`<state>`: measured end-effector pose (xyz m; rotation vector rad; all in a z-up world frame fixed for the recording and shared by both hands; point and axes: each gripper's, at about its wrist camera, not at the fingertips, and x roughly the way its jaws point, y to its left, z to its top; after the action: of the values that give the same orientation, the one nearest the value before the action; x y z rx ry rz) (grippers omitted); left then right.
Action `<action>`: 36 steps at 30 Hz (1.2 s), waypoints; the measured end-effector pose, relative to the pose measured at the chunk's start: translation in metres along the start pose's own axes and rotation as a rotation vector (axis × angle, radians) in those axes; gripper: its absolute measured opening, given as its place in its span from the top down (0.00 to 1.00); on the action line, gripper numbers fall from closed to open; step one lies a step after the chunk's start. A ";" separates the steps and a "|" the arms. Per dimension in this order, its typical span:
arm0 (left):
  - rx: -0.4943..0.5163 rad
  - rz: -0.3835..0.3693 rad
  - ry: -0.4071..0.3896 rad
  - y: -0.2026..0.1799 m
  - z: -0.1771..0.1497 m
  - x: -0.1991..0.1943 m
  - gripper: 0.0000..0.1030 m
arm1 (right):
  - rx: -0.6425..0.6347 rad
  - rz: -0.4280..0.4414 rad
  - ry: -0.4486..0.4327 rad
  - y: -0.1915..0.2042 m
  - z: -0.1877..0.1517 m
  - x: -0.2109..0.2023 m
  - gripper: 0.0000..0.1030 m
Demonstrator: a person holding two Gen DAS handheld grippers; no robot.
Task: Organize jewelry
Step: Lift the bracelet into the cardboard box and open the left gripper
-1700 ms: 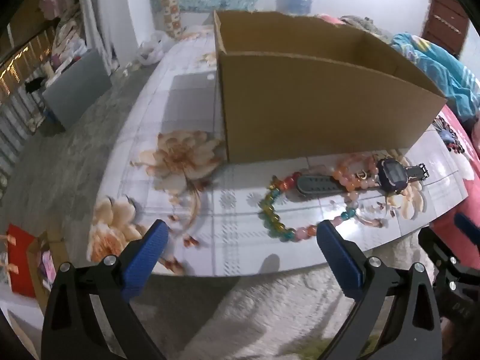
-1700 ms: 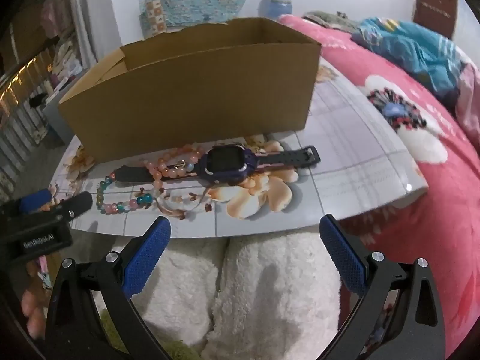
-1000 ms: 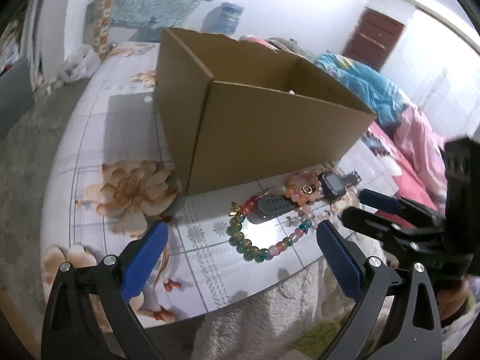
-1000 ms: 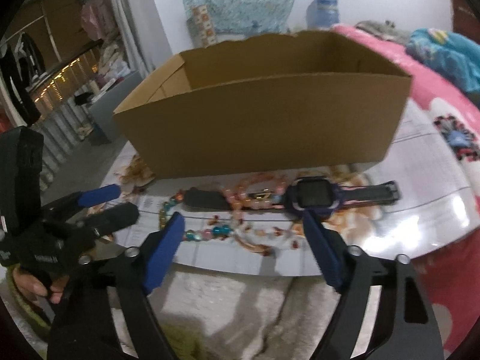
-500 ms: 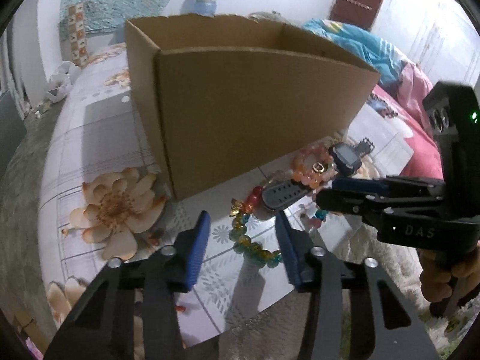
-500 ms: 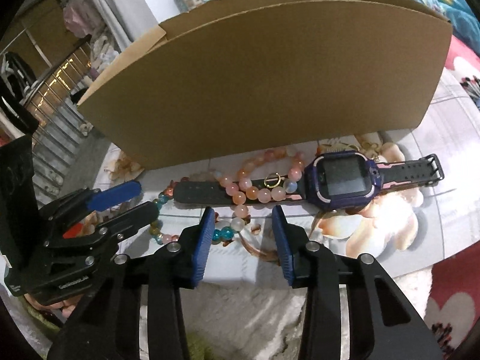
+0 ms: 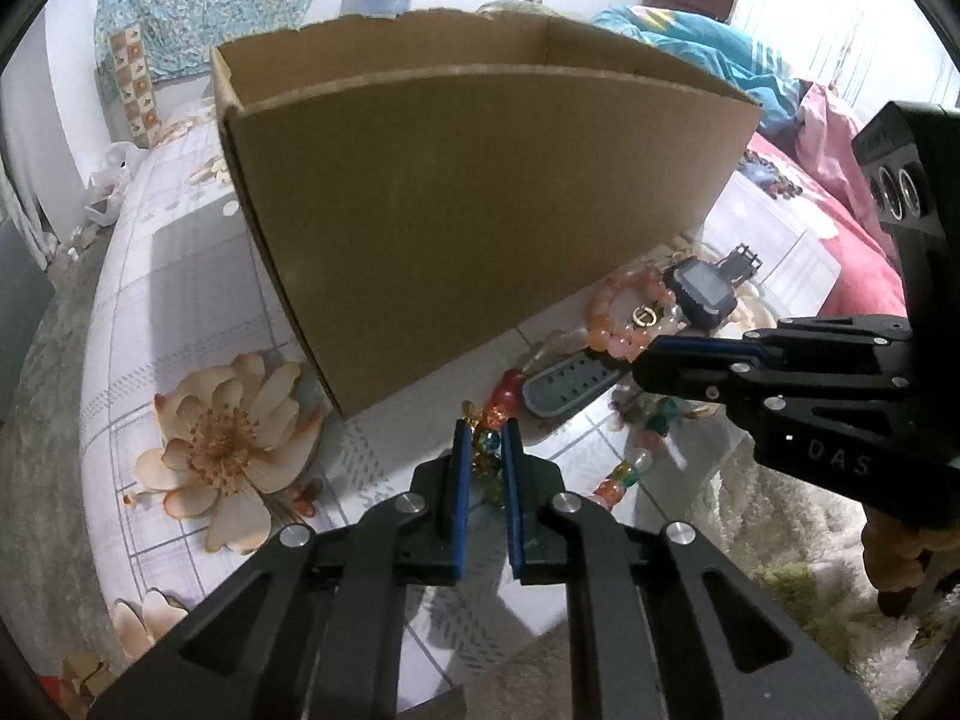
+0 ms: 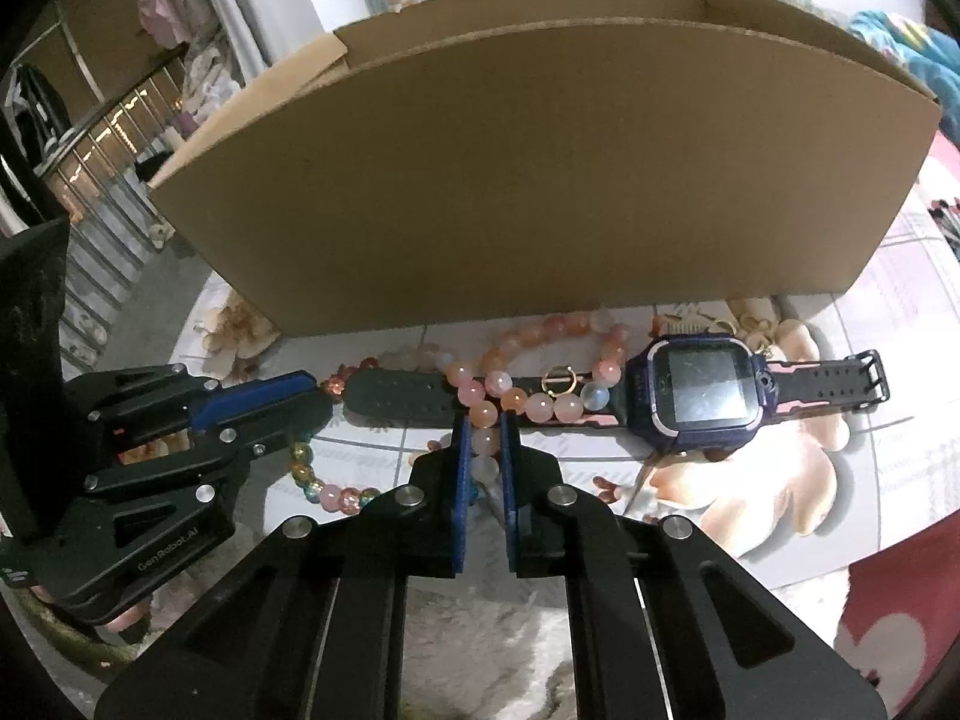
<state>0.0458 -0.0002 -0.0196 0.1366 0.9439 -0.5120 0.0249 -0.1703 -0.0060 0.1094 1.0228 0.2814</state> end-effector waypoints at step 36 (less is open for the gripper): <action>-0.015 0.015 -0.051 0.056 0.191 -0.027 0.91 | 0.122 0.314 0.167 -0.026 0.224 0.040 0.93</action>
<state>0.2003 -0.0052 0.1078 0.1162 0.8963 -0.4925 0.2404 -0.1750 0.0720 0.3636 1.1887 0.5210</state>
